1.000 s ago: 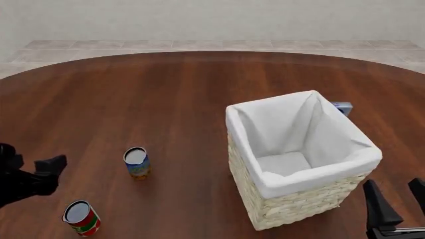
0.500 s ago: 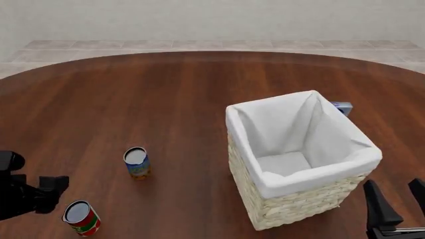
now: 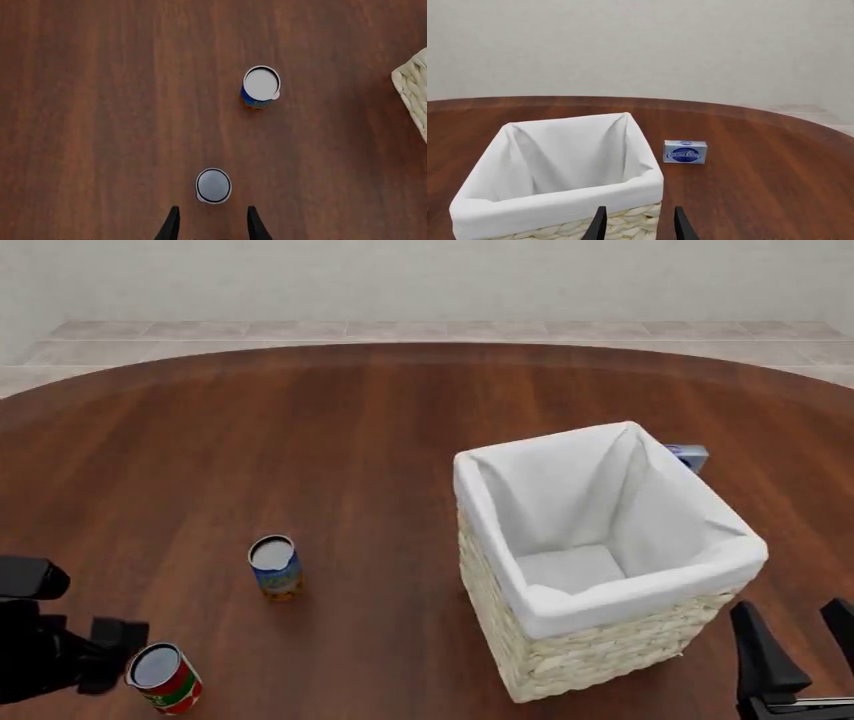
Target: Pick up the tomato sauce, and put it in the basket.
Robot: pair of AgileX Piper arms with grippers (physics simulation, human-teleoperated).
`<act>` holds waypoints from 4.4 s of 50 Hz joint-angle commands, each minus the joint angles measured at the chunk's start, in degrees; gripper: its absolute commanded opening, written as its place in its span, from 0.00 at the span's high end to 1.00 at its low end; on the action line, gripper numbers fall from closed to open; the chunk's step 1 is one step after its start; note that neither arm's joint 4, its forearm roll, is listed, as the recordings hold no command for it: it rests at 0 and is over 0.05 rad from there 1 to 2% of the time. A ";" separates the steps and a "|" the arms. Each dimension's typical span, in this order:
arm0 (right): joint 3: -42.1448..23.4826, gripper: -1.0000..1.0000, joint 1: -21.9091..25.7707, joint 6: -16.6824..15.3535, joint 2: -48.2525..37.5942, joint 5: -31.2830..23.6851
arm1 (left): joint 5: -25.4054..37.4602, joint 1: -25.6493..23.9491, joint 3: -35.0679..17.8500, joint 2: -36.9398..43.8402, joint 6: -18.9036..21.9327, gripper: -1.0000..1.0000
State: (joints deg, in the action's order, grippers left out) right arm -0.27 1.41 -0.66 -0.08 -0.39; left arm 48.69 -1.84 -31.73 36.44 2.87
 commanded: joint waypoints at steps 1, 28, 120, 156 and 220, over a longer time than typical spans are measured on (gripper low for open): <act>-0.01 0.00 -0.07 0.13 0.03 0.00 | 0.67 -0.74 1.54 0.33 -0.21 0.00; -0.07 0.00 0.05 0.30 -0.03 -0.04 | -5.53 -1.60 4.81 5.35 2.49 0.00; 0.01 0.00 0.18 0.40 -0.02 -0.05 | -27.39 -0.69 18.00 15.82 2.11 0.00; 0.00 0.00 -0.08 0.38 0.00 0.10 | -31.47 -0.76 19.17 18.89 3.72 1.00; 0.01 0.00 -0.28 0.08 0.02 0.11 | -17.89 -14.12 -18.68 24.63 7.06 1.00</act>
State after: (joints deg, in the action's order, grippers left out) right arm -0.25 1.09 -0.58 -0.07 -0.29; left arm 31.10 -10.89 -44.25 57.93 9.45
